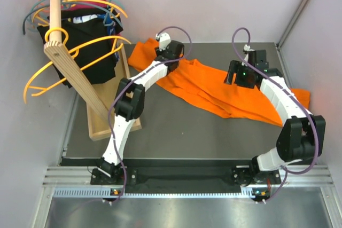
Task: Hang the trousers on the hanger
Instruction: Fold the trousers at the center of the board.
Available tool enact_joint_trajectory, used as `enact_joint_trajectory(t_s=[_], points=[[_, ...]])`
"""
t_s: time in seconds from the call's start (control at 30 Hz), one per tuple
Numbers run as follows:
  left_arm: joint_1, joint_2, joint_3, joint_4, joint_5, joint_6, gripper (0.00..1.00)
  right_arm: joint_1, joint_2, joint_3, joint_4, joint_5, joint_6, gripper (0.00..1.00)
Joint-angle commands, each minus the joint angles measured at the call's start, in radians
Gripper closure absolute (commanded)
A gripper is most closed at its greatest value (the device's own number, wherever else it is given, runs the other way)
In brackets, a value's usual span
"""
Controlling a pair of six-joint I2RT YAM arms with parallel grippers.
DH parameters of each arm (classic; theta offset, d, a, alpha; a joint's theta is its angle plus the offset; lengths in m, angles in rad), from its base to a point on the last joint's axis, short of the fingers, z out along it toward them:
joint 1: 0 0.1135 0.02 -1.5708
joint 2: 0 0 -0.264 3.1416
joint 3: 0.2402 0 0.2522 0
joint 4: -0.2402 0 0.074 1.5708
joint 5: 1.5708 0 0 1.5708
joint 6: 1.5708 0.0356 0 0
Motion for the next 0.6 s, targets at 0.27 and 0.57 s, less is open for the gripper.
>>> enact_joint_trajectory(t_s=[0.27, 0.57], points=[[0.138, 0.063, 0.067, 0.276, 0.146, 0.001, 0.53, -0.05, 0.11, 0.091, 0.039, -0.063, -0.002, 0.2], [0.195, 0.049, 0.074, 0.254, 0.045, -0.069, 0.51, -0.117, 0.219, 0.162, 0.021, 0.105, 0.091, 0.24]])
